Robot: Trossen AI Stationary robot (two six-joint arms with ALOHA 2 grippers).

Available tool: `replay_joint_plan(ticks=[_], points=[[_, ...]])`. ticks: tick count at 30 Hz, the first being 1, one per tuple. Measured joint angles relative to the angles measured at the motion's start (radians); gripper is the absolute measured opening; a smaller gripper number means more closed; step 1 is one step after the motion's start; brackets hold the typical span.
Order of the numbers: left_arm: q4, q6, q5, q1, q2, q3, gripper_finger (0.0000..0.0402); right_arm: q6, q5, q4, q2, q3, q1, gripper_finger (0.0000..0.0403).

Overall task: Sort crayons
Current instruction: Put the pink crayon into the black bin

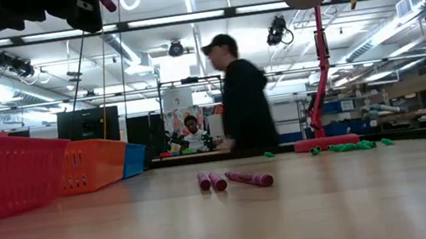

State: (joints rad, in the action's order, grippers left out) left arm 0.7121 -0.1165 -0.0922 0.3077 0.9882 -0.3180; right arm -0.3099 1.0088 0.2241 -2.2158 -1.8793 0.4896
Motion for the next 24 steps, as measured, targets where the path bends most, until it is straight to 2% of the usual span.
replay_joint_plan(ticks=[10,15,24], points=[[-0.004,0.0,0.0,0.0,0.0,0.0,0.0039,0.006,0.0,-0.006,0.0,0.0,-0.006,0.0027],[-0.005,0.0,-0.003,-0.003,0.0,0.0,0.0034,0.007,0.0,-0.01,0.0,0.0,-0.007,0.0032],[-0.061,0.04,0.045,-0.043,0.0,-0.001,0.0048,-0.014,0.003,0.04,0.0,0.0,-0.008,0.0114]])
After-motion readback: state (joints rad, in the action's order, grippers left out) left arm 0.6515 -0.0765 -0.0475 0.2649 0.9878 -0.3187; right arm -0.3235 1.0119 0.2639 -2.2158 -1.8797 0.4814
